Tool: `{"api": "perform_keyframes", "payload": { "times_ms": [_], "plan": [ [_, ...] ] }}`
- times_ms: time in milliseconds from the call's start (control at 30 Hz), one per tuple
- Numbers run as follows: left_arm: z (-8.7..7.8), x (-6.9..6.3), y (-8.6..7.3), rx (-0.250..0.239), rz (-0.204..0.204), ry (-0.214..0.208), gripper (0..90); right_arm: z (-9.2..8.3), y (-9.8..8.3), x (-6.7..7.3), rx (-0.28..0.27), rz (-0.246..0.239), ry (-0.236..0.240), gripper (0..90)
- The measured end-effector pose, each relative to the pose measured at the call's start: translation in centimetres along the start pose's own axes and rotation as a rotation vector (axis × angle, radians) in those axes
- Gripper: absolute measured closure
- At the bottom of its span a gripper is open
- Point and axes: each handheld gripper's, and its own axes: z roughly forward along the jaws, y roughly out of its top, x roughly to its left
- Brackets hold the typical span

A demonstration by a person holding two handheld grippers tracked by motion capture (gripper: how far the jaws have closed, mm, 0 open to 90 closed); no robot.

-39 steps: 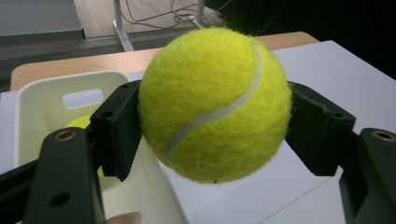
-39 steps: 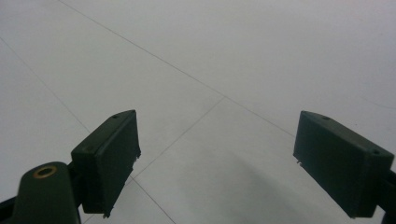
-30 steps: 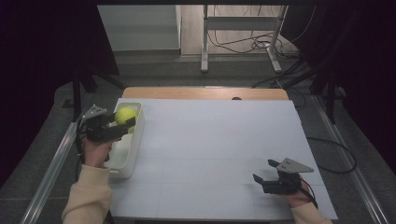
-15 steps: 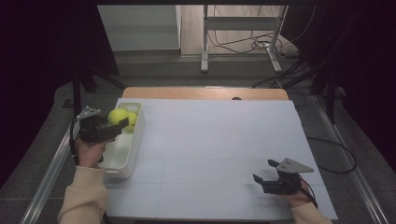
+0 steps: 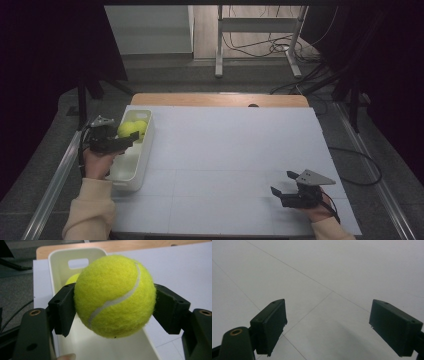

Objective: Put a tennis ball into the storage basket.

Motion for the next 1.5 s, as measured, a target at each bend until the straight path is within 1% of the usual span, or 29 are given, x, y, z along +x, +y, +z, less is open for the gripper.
{"api": "perform_keyframes", "payload": {
  "times_ms": [167, 333, 400, 533, 800, 867, 933, 967, 1033, 1100, 1167, 1333, 1400, 1500],
  "plan": [
    [0.2, -0.1, 0.0, 0.044, 0.025, 0.026, 26.7, 0.0, 0.0, 0.0, 0.002, -0.001, 0.000, 14.6],
    [0.5, -0.2, -0.1, 0.084, 0.036, 0.022, 26.7, 0.0, 0.0, 0.0, 0.001, -0.001, 0.000, 14.6],
    [0.7, -0.2, -0.1, 0.099, 0.040, 0.013, 26.6, 0.0, 0.0, 0.0, 0.000, -0.001, 0.000, 14.6],
    [0.8, -0.1, -0.2, 0.118, 0.042, 0.013, 26.6, 0.0, 0.0, 0.0, 0.001, -0.001, 0.000, 14.6],
    [0.6, 0.1, -0.3, 0.116, 0.032, 0.016, 26.5, 0.0, 0.0, 0.0, 0.001, -0.001, 0.001, 14.6],
    [0.6, 0.1, -0.3, 0.117, 0.034, 0.023, 26.3, 0.0, 0.0, 0.0, 0.001, -0.001, 0.001, 14.6],
    [0.5, 0.1, -0.3, 0.110, 0.032, 0.029, 25.8, 0.0, 0.0, 0.0, 0.001, -0.001, 0.001, 14.6],
    [0.4, 0.1, -0.2, 0.099, 0.037, 0.033, 24.8, 0.0, 0.0, 0.0, 0.001, -0.001, 0.001, 14.6],
    [0.0, 0.0, -0.1, 0.069, 0.040, 0.028, 18.6, 0.0, 0.0, 0.0, 0.001, -0.001, 0.001, 14.6],
    [-0.5, -0.1, 0.1, 0.045, 0.032, -0.005, 14.5, 0.0, 0.0, 0.0, 0.000, 0.000, 0.001, 14.6],
    [-0.8, -0.2, 0.1, 0.028, 0.034, -0.023, 12.3, 0.0, 0.0, 0.0, 0.000, 0.000, 0.001, 14.6],
    [-1.3, -0.6, 0.0, -0.013, 0.035, -0.081, 11.4, 0.0, 0.0, 0.0, -0.001, -0.001, 0.001, 14.6],
    [-1.4, -0.8, 0.0, -0.019, 0.037, -0.088, 11.4, 0.0, 0.0, 0.0, -0.001, -0.001, 0.000, 14.6],
    [-1.7, -1.3, -0.1, -0.048, 0.053, -0.107, 11.4, 0.0, 0.0, 0.0, -0.001, -0.001, 0.001, 14.6]
  ]
}}
